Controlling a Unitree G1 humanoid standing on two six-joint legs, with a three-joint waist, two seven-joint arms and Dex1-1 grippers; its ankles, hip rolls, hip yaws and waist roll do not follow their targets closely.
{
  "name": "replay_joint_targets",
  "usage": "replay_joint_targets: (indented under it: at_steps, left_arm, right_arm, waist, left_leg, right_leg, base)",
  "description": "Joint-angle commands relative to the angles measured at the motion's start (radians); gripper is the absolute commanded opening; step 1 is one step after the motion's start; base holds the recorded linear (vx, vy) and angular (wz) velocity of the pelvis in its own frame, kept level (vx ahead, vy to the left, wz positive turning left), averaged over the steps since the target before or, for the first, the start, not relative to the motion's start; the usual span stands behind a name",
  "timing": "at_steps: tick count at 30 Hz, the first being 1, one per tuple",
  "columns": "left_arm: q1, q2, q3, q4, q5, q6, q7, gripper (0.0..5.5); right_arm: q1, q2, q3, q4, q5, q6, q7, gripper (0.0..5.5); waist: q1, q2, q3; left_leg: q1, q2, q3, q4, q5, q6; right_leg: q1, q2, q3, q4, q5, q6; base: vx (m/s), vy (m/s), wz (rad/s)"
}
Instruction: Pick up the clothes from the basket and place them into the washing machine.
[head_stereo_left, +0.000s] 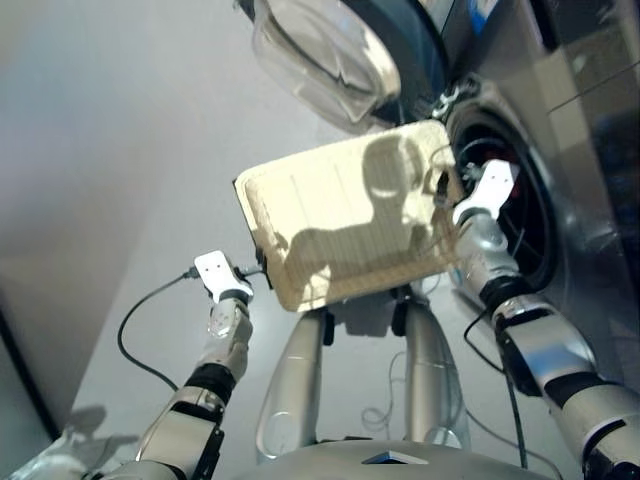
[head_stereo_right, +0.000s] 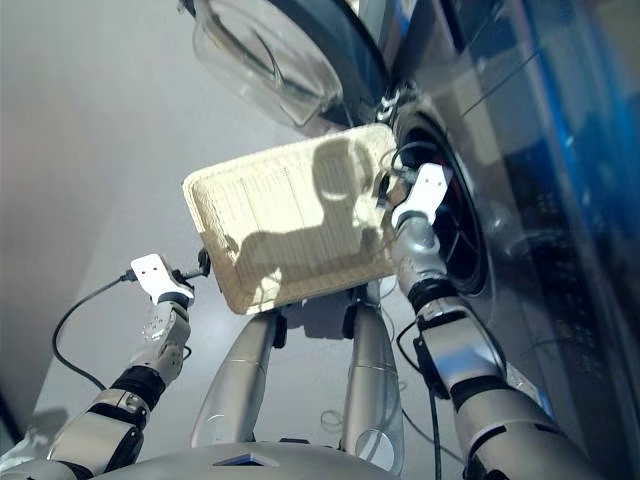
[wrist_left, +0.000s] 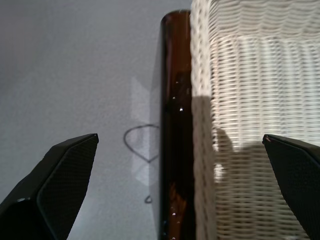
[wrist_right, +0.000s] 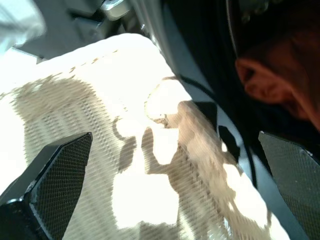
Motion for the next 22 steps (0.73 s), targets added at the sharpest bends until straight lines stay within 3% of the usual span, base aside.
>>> replay_joint_targets:
  at_steps: [1, 7, 14, 18, 22]
  left_arm:
    - [0.022, 0.000, 0.029, 0.072, 0.046, -0.001, -0.017, 5.50]
    - [0.076, -0.023, 0.037, 0.178, 0.168, 0.039, -0.031, 5.50]
    - [0.154, -0.052, 0.084, 0.276, 0.277, 0.076, -0.026, 5.50]
    - [0.188, -0.061, 0.082, 0.285, 0.307, 0.083, -0.045, 5.50]
    - [0.219, -0.067, 0.085, 0.339, 0.337, 0.116, -0.095, 5.50]
  right_arm:
    - [0.060, 0.019, 0.007, -0.035, -0.007, -0.029, 0.014, 5.50]
    - [0.252, 0.060, 0.024, -0.011, -0.116, 0.008, 0.028, 5.50]
    - [0.452, 0.085, -0.031, 0.089, -0.206, 0.052, 0.037, 5.50]
    - [0.507, 0.087, -0.040, 0.117, -0.244, 0.065, 0.043, 5.50]
    - [0.554, 0.085, -0.045, 0.154, -0.277, 0.081, 0.071, 5.50]
  waist:
    - [0.006, -0.014, -0.035]
    - [-0.017, -0.035, -0.059]
    - [-0.040, -0.042, -0.144]
    - [-0.046, -0.044, -0.176]
    - [-0.054, -0.043, -0.209]
  left_leg:
    - [0.088, -0.010, 0.013, -0.090, 0.004, 0.013]
    - [0.279, 0.001, 0.033, -0.152, 0.006, 0.008]
    - [0.447, -0.011, 0.044, -0.226, 0.015, -0.004]
    - [0.494, -0.007, 0.047, -0.255, 0.023, -0.012]
    - [0.541, 0.005, 0.058, -0.277, 0.033, -0.020]
  right_leg:
    - [0.098, 0.000, -0.028, -0.118, 0.063, 0.051]
    - [0.284, 0.015, -0.016, -0.179, 0.063, 0.061]
    - [0.486, 0.044, -0.003, -0.288, 0.066, 0.076]
    - [0.544, 0.053, 0.000, -0.329, 0.072, 0.082]
    - [0.595, 0.061, 0.000, -0.345, 0.069, 0.083]
  base:
    - [0.079, 0.033, 0.068]
    - [0.060, 0.040, -0.044]
    - [0.029, 0.013, -0.040]
    - [0.000, 0.000, 0.000]
    - [0.000, 0.000, 0.000]
